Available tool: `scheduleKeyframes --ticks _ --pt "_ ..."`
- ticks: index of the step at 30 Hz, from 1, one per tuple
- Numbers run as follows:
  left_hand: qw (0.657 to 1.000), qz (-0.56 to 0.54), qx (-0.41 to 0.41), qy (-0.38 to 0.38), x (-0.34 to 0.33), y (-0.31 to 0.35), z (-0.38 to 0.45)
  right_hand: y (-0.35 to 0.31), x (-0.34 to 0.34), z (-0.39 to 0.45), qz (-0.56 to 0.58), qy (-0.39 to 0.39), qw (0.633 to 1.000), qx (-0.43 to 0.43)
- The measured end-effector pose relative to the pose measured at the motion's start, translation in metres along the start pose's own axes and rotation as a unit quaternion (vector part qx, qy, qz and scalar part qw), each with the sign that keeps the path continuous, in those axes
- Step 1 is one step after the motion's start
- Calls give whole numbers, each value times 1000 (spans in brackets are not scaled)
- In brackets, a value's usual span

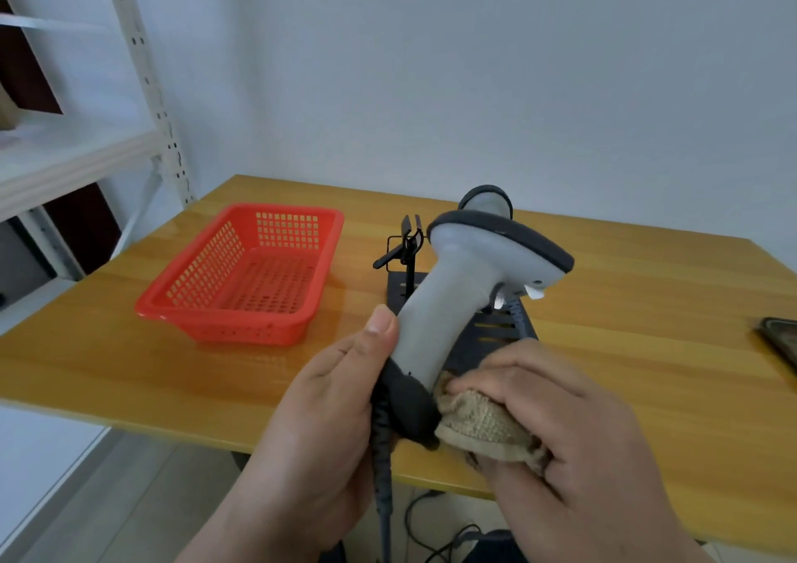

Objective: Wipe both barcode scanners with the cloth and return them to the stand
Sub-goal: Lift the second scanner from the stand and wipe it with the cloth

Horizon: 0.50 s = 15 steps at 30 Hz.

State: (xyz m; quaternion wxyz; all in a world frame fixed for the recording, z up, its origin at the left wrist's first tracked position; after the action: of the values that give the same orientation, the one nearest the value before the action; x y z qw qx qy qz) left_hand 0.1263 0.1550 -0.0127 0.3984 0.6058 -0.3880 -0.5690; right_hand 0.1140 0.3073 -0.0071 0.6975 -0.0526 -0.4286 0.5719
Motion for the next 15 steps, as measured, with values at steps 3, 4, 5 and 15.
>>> scheduleKeyframes --ticks 3,4,5,15 --pt "1000 4 -14 -5 -8 4 0 -12 -5 4 -7 56 998 27" --pt "1000 1 -20 1 -10 6 -1 -16 -9 4 -24 52 997 49" --pt "1000 3 -23 11 -9 6 -1 -18 -13 1 -36 37 997 61" --pt "991 78 -53 94 -10 4 -6 -17 -15 0 -30 31 997 60"
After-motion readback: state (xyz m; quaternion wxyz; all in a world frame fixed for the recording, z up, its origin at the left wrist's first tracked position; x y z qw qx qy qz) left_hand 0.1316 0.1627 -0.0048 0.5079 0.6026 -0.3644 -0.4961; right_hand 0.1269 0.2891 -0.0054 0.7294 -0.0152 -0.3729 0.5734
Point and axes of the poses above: each hand's wrist, its own z-axis towards the middle knuckle, its own x-axis out of the back of the hand, y = z × x, the point moved 1 cm from there along z, towards the middle knuckle, and after that the axes turned 9 degrees about z, right-handed, at the moved point
